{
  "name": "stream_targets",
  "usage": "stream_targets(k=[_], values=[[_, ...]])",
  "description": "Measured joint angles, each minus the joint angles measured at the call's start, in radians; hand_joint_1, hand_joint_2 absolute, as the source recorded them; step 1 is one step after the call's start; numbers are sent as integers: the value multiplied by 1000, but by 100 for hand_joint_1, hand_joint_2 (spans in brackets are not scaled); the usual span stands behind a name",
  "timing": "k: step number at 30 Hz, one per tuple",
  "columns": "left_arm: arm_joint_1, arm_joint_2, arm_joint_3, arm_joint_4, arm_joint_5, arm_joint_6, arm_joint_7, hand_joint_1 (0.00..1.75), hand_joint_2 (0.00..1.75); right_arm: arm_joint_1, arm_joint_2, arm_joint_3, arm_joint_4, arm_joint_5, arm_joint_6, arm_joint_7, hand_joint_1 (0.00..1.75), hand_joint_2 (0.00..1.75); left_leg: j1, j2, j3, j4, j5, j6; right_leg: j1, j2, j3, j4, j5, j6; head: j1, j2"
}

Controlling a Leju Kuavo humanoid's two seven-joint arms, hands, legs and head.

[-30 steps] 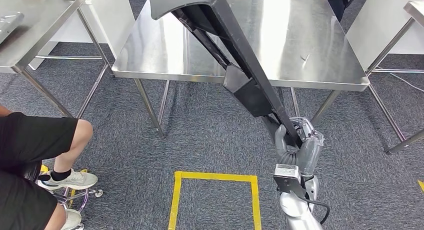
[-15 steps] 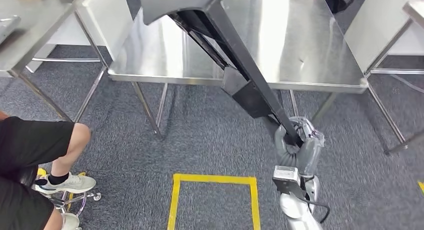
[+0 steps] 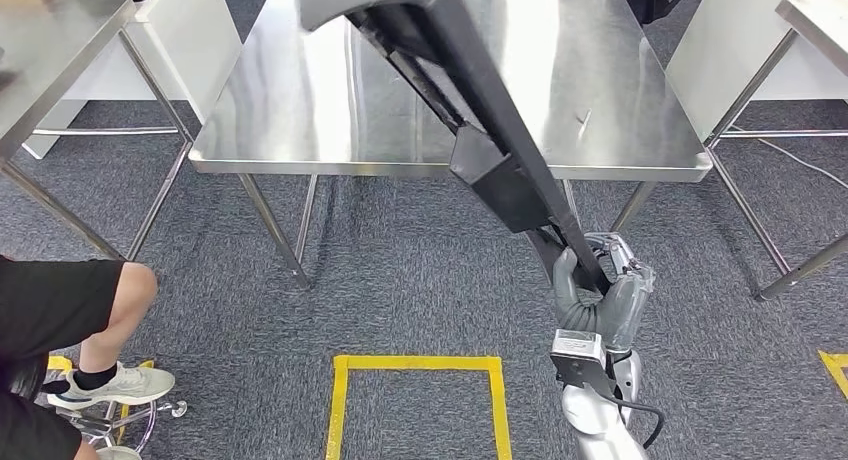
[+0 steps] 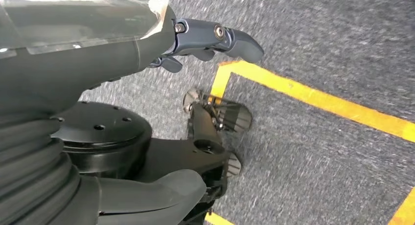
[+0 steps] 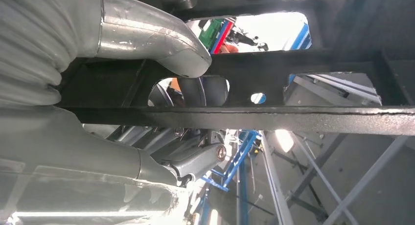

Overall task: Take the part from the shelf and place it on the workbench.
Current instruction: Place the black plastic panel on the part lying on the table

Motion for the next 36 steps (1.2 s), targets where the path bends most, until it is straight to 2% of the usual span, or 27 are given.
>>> stream_targets(k=[3,5,13,36], values=[[0,-2,0,-1,-3,-1,-1,0,175,-2,0,1,0,2,0,-1,175,175,-7,0,1,-7,2,-19,2,-2,-2,3,-3,3,1,0],[0,-2,0,-1,-4,-3,-1,0,175,-3,0,1,0,2,0,-1,175,175,-12,-1,2,-6,2,-12,-1,-4,0,1,-1,6,1,0],[0,-3,0,-2,-5,-4,-1,0,175,-4,0,1,0,2,0,-1,175,175,-16,-1,2,-6,1,-3,-5,-4,3,-7,2,13,1,0],[0,-3,0,-2,-7,12,-6,0,175,0,-6,1,0,-3,0,-2,175,175,-14,-1,2,-6,0,-1,-6,-4,3,-8,2,13,1,0]])
